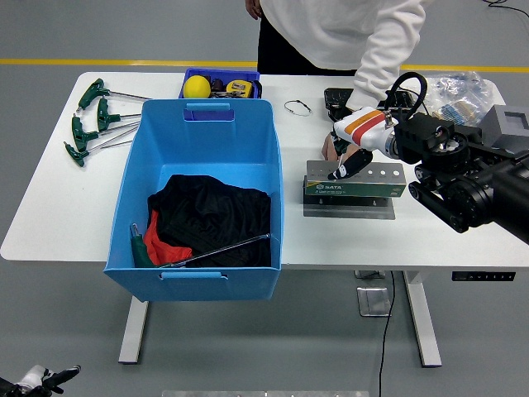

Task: Lift tool from toolbox,place it in box,lift tool from toolbox,place it in box

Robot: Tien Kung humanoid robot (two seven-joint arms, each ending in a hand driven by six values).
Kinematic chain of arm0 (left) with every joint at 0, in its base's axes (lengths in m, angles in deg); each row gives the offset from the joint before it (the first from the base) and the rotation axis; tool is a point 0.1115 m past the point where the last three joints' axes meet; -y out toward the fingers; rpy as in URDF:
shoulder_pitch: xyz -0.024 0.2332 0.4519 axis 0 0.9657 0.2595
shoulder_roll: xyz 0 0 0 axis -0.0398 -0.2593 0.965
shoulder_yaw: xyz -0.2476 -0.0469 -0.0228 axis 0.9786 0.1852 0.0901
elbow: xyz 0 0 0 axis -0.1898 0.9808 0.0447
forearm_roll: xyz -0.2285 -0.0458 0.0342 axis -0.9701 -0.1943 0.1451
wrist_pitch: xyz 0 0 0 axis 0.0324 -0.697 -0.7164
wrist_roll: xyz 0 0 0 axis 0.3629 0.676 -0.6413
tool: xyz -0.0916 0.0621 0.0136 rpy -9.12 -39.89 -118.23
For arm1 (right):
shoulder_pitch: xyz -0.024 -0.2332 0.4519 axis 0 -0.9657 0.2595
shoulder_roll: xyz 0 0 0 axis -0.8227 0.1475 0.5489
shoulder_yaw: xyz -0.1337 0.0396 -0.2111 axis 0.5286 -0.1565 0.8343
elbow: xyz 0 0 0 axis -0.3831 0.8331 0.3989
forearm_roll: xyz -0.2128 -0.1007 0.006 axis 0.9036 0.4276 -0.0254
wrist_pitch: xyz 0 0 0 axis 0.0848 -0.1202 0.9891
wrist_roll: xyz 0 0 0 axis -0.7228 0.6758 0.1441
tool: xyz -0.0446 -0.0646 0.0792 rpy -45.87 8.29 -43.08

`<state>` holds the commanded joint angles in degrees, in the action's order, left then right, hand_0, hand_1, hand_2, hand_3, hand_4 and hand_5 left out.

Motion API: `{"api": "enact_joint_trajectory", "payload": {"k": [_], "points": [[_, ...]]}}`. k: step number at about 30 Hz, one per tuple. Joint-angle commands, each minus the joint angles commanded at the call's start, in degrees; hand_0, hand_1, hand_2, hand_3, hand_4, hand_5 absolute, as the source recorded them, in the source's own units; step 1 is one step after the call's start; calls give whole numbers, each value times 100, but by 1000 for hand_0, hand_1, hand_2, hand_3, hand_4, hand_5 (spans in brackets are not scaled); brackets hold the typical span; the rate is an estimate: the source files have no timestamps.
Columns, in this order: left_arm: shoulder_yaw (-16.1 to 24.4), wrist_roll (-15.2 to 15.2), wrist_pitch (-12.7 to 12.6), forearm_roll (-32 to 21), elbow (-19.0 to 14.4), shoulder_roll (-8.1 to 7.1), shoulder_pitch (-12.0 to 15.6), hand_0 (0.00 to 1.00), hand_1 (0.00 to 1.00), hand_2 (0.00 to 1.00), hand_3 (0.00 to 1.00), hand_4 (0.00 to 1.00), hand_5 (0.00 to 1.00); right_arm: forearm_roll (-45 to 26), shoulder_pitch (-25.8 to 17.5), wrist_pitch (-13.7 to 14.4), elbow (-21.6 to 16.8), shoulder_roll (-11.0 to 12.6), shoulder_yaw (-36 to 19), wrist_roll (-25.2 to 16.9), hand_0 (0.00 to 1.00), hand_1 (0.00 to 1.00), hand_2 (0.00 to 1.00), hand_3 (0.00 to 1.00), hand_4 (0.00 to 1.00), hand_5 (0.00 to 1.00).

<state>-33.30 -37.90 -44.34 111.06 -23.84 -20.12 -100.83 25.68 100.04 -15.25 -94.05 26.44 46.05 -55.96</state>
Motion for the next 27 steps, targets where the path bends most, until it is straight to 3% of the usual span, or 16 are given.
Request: {"api": "enact_joint_trajectory", "payload": {"k": [15, 16, 21, 22, 27], "points": [[59, -15, 7, 113, 0, -16, 62, 520, 473, 648, 676, 727, 698, 193, 7, -63, -23, -10, 38, 34, 751, 570, 520, 390, 967, 601], [61, -16, 9, 121, 0, -17, 65, 520, 472, 649, 675, 728, 699, 216, 6, -68, -26, -9, 44, 37, 742, 519, 462, 369, 965, 603], [61, -26, 18, 169, 0, -18, 78, 520, 472, 649, 675, 728, 699, 376, -9, -98, -64, 2, 51, 47, 742, 519, 462, 369, 965, 603], [51, -26, 19, 167, 0, -18, 79, 530, 473, 649, 674, 727, 696, 403, -11, -104, -65, 3, 54, 51, 698, 442, 408, 350, 963, 606], [2, -25, 21, 139, 0, -18, 82, 530, 473, 649, 674, 727, 696, 498, -12, -127, -62, 6, 59, 78, 698, 442, 408, 350, 963, 606]]}}
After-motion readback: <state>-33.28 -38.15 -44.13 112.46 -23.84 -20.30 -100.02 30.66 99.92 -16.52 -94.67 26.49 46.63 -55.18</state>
